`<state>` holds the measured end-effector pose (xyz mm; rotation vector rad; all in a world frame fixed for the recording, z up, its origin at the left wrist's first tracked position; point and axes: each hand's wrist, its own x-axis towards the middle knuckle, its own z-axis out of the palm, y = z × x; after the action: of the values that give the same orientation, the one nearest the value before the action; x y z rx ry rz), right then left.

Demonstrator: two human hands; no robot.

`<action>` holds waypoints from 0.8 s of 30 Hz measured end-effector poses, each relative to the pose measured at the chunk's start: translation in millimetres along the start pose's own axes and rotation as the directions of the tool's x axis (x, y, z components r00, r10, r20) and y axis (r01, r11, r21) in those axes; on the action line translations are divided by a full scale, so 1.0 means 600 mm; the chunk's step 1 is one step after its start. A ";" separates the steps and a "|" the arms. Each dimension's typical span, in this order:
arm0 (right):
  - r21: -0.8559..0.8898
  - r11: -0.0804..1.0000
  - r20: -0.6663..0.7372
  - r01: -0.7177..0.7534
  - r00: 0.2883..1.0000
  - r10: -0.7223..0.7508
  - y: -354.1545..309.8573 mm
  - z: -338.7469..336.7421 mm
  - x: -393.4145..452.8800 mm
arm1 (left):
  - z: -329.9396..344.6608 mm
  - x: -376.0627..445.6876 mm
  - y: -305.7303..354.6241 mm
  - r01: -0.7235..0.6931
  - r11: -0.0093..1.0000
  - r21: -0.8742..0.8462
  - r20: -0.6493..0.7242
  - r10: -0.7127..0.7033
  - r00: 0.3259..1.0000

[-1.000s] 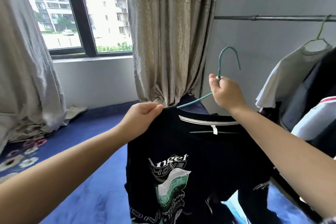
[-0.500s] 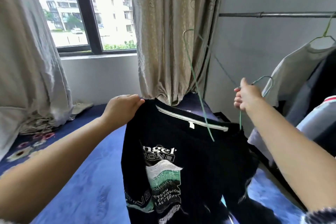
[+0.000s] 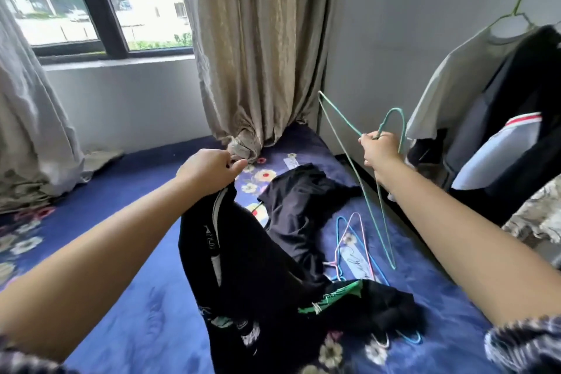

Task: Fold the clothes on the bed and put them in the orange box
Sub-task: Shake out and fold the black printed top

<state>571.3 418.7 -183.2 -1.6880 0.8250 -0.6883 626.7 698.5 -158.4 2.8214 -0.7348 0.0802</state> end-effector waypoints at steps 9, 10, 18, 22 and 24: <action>-0.643 0.763 0.087 -0.071 0.982 0.165 0.194 -0.006 -0.009 | 0.089 -0.026 -0.011 -0.212 0.885 0.414 0.696 -0.158 0.700; -0.652 0.757 0.112 -0.048 0.981 0.159 0.207 -0.001 -0.001 | 0.099 -0.027 -0.013 -0.198 0.906 0.375 0.735 -0.160 0.659; -0.813 0.552 0.392 0.185 0.875 0.284 0.318 0.069 0.047 | 0.121 -0.058 -0.049 -0.053 0.951 0.305 0.757 -0.208 0.620; -0.745 0.200 0.647 0.636 0.617 0.449 0.338 0.097 -0.016 | 0.102 -0.083 -0.075 0.197 0.969 0.152 0.679 -0.247 0.691; -0.688 0.280 0.681 0.669 0.463 0.567 0.348 0.118 -0.053 | 0.093 -0.104 -0.091 0.306 0.948 0.092 0.620 -0.295 0.727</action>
<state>570.5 447.5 -403.8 -2.7677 0.2304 1.1273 598.6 761.4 -230.7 2.8975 -0.3533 -0.9657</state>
